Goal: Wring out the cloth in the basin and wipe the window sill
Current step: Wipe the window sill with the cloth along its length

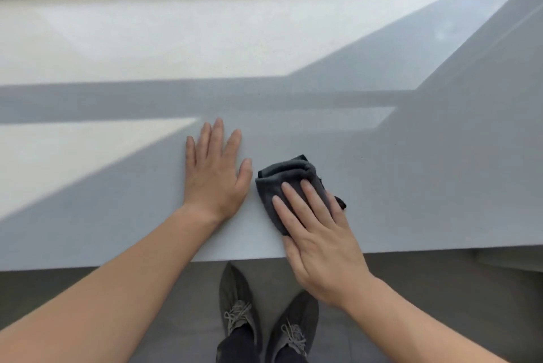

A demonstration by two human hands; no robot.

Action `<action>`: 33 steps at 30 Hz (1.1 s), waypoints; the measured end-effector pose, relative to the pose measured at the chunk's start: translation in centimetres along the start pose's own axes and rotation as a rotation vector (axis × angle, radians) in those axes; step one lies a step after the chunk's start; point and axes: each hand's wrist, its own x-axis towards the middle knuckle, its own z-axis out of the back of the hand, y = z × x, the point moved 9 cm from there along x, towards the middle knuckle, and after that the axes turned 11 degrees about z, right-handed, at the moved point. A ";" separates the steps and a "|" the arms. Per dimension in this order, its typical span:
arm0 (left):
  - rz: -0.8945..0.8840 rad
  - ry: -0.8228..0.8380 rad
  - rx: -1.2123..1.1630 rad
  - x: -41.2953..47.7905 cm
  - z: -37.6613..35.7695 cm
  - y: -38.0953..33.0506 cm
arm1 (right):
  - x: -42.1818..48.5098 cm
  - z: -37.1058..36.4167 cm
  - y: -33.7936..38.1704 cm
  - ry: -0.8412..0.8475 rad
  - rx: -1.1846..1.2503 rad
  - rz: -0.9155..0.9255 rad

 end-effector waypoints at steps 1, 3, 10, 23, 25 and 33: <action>0.005 0.001 0.027 -0.1 0.0 0.0 | -0.1 0.1 -0.6 -0.006 -0.012 0.032; -0.001 0.015 0.063 -0.1 0.0 0.0 | 0.1 0.7 -3.6 -0.027 -0.059 -0.011; -0.003 0.046 0.075 0.5 -0.3 -0.8 | -1.6 1.3 -6.8 -0.055 -0.029 -0.315; -0.002 0.058 -0.089 -0.6 -0.4 -5.1 | -2.9 2.8 -7.0 -0.178 0.091 -0.293; -0.047 0.050 -0.106 -1.1 -0.4 -6.7 | -2.0 2.4 -6.7 -0.132 0.019 -0.286; -0.085 0.055 -0.050 -0.6 -1.5 -9.5 | -3.4 3.0 -17.7 -0.032 -0.063 -0.394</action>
